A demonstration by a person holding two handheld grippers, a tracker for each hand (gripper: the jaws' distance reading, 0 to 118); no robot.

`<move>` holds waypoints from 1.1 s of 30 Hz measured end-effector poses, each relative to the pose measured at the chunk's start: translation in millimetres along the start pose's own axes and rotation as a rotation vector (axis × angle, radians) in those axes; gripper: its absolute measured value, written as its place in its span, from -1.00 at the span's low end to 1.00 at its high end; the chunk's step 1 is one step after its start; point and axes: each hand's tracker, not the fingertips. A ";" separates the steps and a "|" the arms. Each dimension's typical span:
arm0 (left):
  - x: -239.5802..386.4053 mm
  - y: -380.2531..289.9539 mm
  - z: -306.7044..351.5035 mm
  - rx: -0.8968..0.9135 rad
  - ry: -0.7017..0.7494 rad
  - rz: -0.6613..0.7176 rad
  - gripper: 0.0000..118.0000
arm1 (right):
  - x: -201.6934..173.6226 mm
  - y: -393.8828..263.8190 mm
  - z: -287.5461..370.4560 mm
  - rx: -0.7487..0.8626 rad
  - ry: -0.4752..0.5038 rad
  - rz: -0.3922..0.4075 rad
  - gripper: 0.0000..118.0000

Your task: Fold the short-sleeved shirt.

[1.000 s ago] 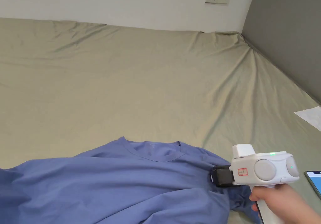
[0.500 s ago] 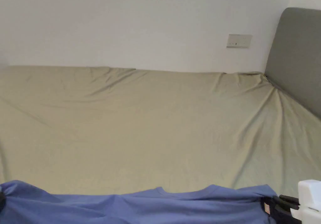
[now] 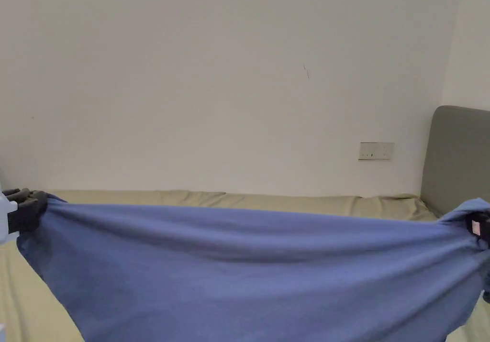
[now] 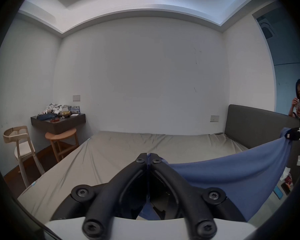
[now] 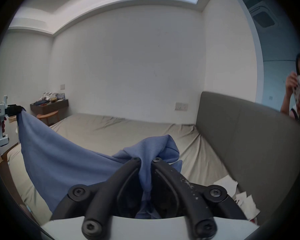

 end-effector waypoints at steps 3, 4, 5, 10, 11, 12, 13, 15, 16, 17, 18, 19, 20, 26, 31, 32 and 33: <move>2.4 27.9 -41.8 0.024 0.000 0.038 -1.00 | 13.5 33.5 -28.9 0.062 -0.037 -0.025 -0.87; 5.2 36.0 -56.7 0.023 0.001 0.037 -1.00 | 16.3 44.7 -39.4 0.093 -0.054 -0.039 -0.87; 7.8 43.6 -68.7 0.033 0.000 0.040 -1.00 | 25.8 53.4 -49.7 0.116 -0.066 -0.044 -0.87; 23.0 70.2 -127.8 0.087 -0.019 0.067 -1.00 | 45.8 83.3 -99.2 0.197 -0.114 -0.063 -0.87; 26.2 69.4 -138.5 0.091 -0.017 0.066 -1.00 | 47.8 83.1 -108.9 0.198 -0.121 -0.063 -0.87; 30.3 67.9 -148.9 0.091 -0.016 0.051 -1.00 | 49.7 81.7 -117.9 0.199 -0.127 -0.056 -0.87; 33.4 66.1 -158.8 0.080 -0.013 0.027 -1.00 | 54.4 77.0 -127.1 0.201 -0.136 -0.045 -0.87; 37.8 54.2 -171.5 0.084 -0.017 0.016 -1.00 | 58.8 62.8 -142.5 0.192 -0.137 -0.049 -0.87; 39.3 44.2 -178.4 0.083 -0.020 0.018 -1.00 | 60.0 51.5 -149.0 0.181 -0.137 -0.059 -0.87; 40.3 32.5 -182.7 0.076 -0.026 0.030 -1.00 | 61.6 37.1 -154.4 0.174 -0.136 -0.068 -0.87; 40.6 15.6 -185.9 0.060 -0.031 0.044 -1.00 | 62.9 19.6 -160.7 0.159 -0.130 -0.074 -0.87; 40.4 -3.5 -188.2 0.044 -0.034 0.051 -1.00 | 63.5 -0.3 -166.6 0.134 -0.128 -0.071 -0.87; 40.8 -24.8 -188.1 0.031 -0.031 0.062 -1.00 | 63.7 -20.2 -170.7 0.107 -0.127 -0.072 -0.87; 36.3 -156.0 -163.2 -0.156 -0.022 0.116 -1.00 | 50.5 -151.8 -153.1 -0.048 -0.086 -0.086 -0.87; 34.9 -240.9 -101.4 -0.271 -0.053 0.087 -1.00 | 32.8 -233.5 -95.1 -0.143 -0.062 -0.031 -0.87; 37.4 -250.4 -86.5 -0.287 -0.059 0.072 -1.00 | 30.8 -244.9 -82.5 -0.153 -0.049 -0.035 -0.87; 39.8 -261.5 -71.0 -0.297 -0.050 0.037 -1.00 | 23.0 -253.8 -68.2 -0.165 -0.050 -0.030 -0.87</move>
